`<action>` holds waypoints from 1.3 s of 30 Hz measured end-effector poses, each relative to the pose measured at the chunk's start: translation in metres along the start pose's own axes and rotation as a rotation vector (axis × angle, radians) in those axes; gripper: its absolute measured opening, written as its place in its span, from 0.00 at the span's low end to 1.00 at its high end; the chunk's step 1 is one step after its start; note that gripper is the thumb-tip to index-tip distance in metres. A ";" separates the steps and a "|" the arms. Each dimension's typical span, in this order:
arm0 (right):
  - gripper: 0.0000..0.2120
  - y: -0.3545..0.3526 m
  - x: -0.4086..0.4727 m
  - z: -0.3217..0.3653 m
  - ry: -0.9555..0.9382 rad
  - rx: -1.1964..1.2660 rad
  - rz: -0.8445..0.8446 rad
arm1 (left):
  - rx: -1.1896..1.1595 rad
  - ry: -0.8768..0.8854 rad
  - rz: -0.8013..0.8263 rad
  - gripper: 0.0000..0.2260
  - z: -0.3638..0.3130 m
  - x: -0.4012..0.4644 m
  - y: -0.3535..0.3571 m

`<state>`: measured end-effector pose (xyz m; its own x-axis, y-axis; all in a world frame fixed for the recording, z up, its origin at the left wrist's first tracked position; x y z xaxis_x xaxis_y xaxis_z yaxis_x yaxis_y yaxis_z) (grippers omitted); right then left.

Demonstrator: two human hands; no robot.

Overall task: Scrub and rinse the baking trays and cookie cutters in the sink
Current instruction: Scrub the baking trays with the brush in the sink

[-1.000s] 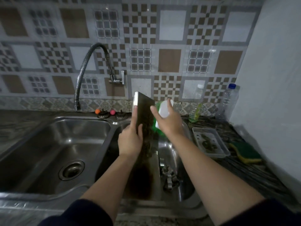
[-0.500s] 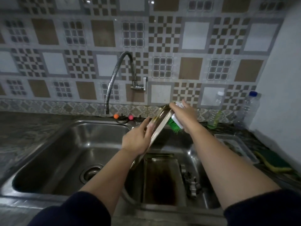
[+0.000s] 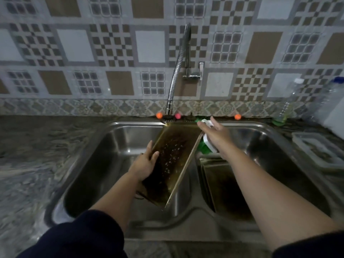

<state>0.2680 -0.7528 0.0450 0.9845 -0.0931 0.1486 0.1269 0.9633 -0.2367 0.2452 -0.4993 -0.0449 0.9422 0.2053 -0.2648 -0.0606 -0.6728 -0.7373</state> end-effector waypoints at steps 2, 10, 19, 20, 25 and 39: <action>0.41 0.015 -0.002 -0.005 -0.017 -0.120 0.009 | 0.008 -0.089 0.002 0.28 0.021 0.007 -0.007; 0.40 0.052 -0.009 -0.026 -0.163 -0.654 0.133 | -0.030 -0.340 0.095 0.40 0.077 0.034 0.009; 0.39 0.066 -0.004 -0.046 -0.183 -0.734 0.149 | 0.060 -0.635 0.168 0.47 0.115 0.055 0.040; 0.39 0.068 -0.004 -0.046 -0.189 -0.725 0.141 | 0.043 -0.654 0.179 0.46 0.117 0.058 0.041; 0.38 0.072 -0.003 -0.043 -0.201 -0.716 0.117 | 0.034 -0.705 0.243 0.43 0.122 0.064 0.043; 0.38 0.058 -0.017 -0.048 -0.217 -0.701 0.100 | 0.062 -0.292 0.156 0.35 0.067 0.049 0.027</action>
<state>0.2643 -0.7072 -0.0173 0.9585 0.1084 0.2635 0.1570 0.5708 -0.8060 0.2673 -0.4592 -0.1194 0.7861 0.3040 -0.5381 -0.2253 -0.6698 -0.7075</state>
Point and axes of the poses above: each hand's wrist, its own x-axis towards the middle knuckle, its own y-axis out of the palm, z = x × y, the point moved 4 cm from there along x, towards the middle knuckle, and after that the axes turned 13 degrees about -y, right-handed, at the moved point
